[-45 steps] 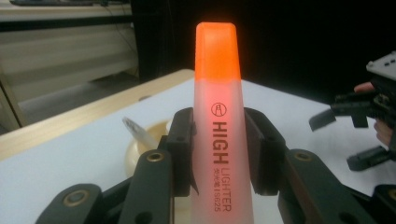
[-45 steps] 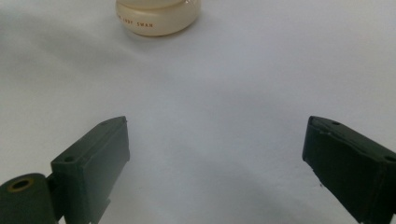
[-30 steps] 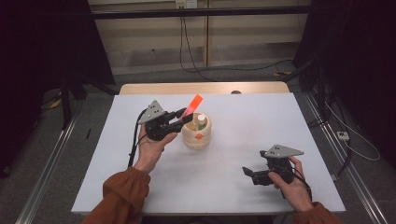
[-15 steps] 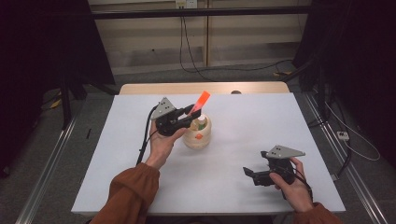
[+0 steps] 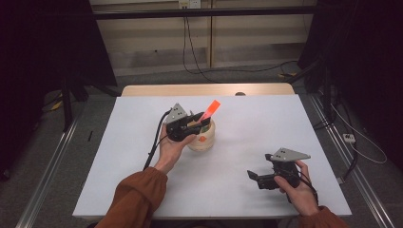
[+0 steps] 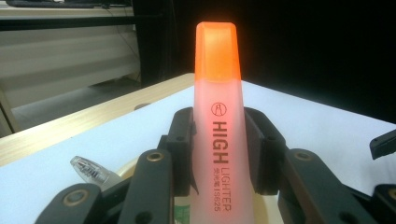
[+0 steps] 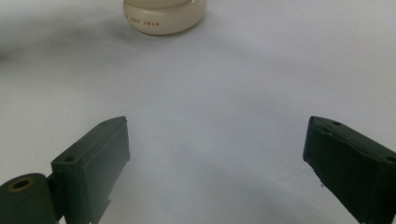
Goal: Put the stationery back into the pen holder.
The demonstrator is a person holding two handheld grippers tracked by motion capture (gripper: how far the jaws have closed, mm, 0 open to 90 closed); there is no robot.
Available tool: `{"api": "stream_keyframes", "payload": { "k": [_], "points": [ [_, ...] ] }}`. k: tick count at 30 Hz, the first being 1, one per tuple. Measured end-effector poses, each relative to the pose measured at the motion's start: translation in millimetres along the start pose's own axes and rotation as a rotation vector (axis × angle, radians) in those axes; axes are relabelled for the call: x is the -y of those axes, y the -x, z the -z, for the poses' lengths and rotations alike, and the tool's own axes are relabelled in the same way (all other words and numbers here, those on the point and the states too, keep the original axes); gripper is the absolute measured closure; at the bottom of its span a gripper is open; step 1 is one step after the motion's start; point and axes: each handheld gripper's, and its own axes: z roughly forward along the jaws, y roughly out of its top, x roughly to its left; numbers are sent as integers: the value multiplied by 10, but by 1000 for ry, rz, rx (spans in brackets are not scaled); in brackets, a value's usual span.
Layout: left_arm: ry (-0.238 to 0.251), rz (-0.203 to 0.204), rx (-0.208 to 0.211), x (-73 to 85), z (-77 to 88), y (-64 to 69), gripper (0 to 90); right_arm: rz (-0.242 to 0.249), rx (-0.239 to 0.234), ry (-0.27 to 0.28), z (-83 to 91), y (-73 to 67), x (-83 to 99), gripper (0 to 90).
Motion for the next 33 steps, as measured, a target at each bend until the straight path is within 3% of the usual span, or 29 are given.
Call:
{"api": "stream_keyframes", "payload": {
  "k": [10, 18, 23, 27, 33],
  "points": [
    [-25, -13, -18, 40, -32, -30, 664, 8, -8, -8, -16, -6, 3, 69],
    [-86, -37, -31, 41, -8, -61, 662, 11, -15, -12, -23, -12, 4, 69],
    [-121, -83, -27, 7, 16, -64, 660, 9, -15, -14, -29, -12, 2, 69],
    [-148, -72, -1, -26, 22, -78, 660, 12, -15, -15, -38, -12, 0, 70],
    [-161, -86, -3, -32, 53, -66, 662, 11, -14, -16, -36, -9, 2, 70]
  ]
}}
